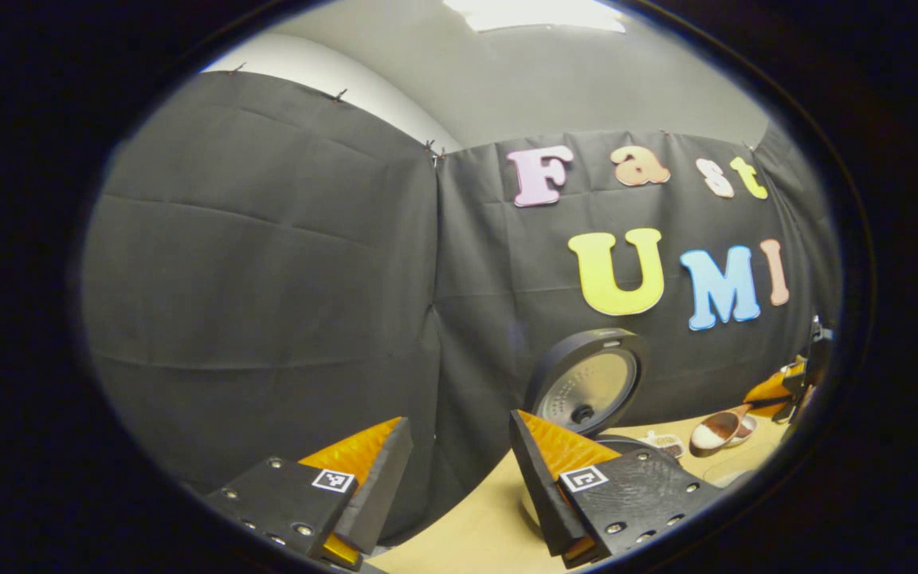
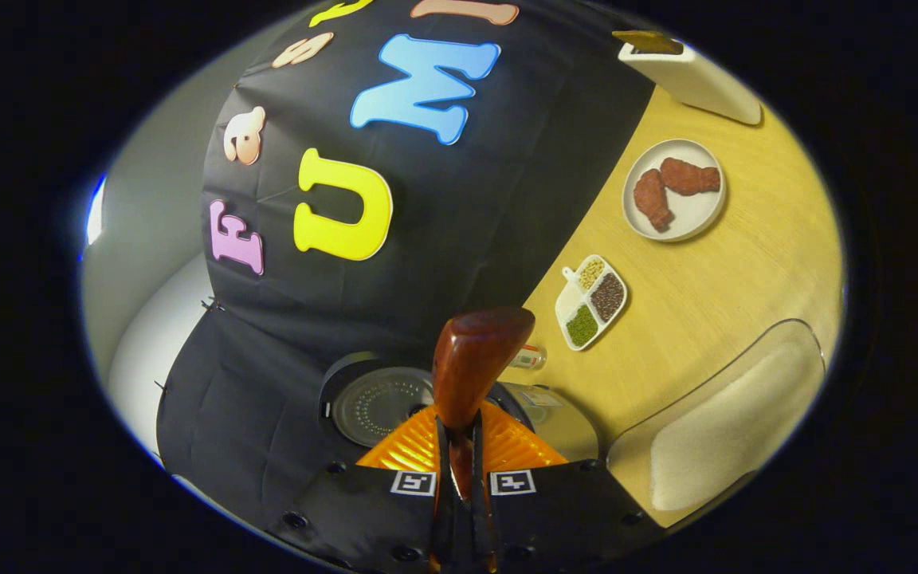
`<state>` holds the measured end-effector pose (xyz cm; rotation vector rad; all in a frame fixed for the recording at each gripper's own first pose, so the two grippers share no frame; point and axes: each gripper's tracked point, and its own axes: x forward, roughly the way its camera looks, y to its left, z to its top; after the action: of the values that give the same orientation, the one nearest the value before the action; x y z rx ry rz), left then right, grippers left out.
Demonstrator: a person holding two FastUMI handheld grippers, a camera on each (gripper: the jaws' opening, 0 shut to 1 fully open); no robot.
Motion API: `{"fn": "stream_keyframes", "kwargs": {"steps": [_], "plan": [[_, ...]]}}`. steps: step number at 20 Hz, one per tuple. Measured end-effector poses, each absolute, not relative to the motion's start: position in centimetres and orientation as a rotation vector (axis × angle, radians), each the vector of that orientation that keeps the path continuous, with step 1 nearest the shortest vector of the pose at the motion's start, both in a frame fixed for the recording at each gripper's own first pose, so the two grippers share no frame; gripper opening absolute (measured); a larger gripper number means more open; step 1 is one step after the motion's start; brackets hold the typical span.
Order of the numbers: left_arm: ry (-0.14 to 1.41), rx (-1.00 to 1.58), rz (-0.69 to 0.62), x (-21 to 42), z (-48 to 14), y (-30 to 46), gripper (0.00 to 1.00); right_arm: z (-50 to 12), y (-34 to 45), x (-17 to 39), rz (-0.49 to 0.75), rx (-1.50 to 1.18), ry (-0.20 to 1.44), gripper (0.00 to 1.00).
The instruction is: Close the left gripper, press the button to open the rice cooker; take a wooden spoon from the chopstick holder with the right hand, scoop a spoonful of rice and pour it into the rice cooker, then put the wooden spoon back into the chopstick holder.
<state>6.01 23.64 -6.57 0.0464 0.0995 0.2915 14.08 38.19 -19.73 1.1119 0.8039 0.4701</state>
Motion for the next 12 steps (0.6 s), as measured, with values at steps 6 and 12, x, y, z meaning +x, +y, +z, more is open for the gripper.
{"fn": "stream_keyframes", "kwargs": {"steps": [6, 12], "plan": [[0.115, 0.044, 0.337, 5.3, -7.5, 26.1, 0.79, -20.2, 44.1, 15.2, 0.532, 1.089, 0.822, 0.11], [0.135, 0.038, 0.371, 5.1, -8.6, 28.3, 0.78, -22.6, 49.0, 15.0, 0.573, 0.933, 0.835, 0.10]]}}
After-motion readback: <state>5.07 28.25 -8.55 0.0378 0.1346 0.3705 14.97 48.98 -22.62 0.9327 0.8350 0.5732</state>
